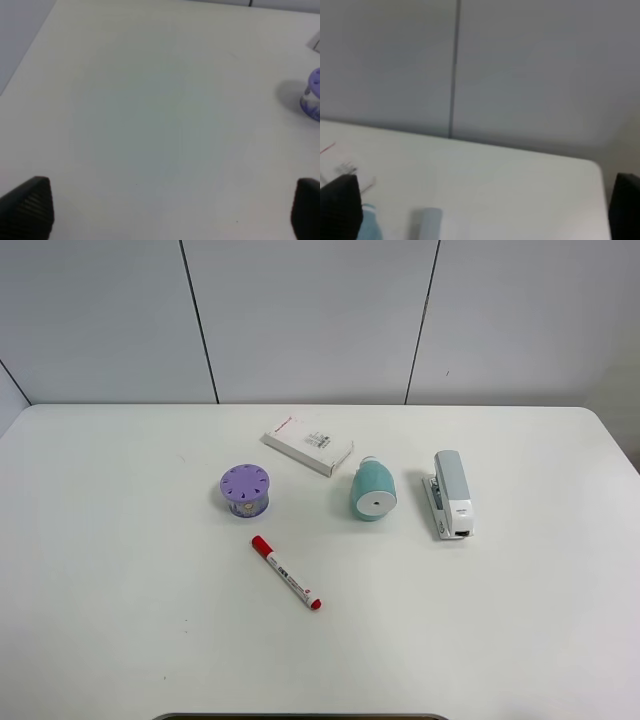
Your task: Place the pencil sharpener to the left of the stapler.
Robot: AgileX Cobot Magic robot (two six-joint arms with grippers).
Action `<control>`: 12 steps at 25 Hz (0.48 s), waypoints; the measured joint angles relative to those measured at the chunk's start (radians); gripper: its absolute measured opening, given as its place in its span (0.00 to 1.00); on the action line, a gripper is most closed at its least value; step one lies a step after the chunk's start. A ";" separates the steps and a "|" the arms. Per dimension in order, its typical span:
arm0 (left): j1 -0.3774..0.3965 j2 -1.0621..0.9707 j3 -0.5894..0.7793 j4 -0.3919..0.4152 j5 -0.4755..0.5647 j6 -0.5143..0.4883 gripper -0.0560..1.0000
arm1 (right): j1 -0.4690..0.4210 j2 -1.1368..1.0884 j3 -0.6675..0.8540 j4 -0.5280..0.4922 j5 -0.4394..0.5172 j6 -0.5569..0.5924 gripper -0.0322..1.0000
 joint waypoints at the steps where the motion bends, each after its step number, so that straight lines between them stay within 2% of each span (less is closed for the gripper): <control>1: 0.000 0.000 0.000 0.000 0.000 0.000 0.96 | -0.016 -0.024 -0.001 -0.001 0.013 -0.008 0.99; 8: 0.000 0.000 0.000 0.000 0.000 0.000 0.96 | -0.043 -0.194 0.009 0.014 0.059 -0.016 0.99; 12: 0.000 0.000 0.000 0.000 0.000 0.000 0.96 | -0.102 -0.300 0.117 0.019 0.059 -0.025 0.99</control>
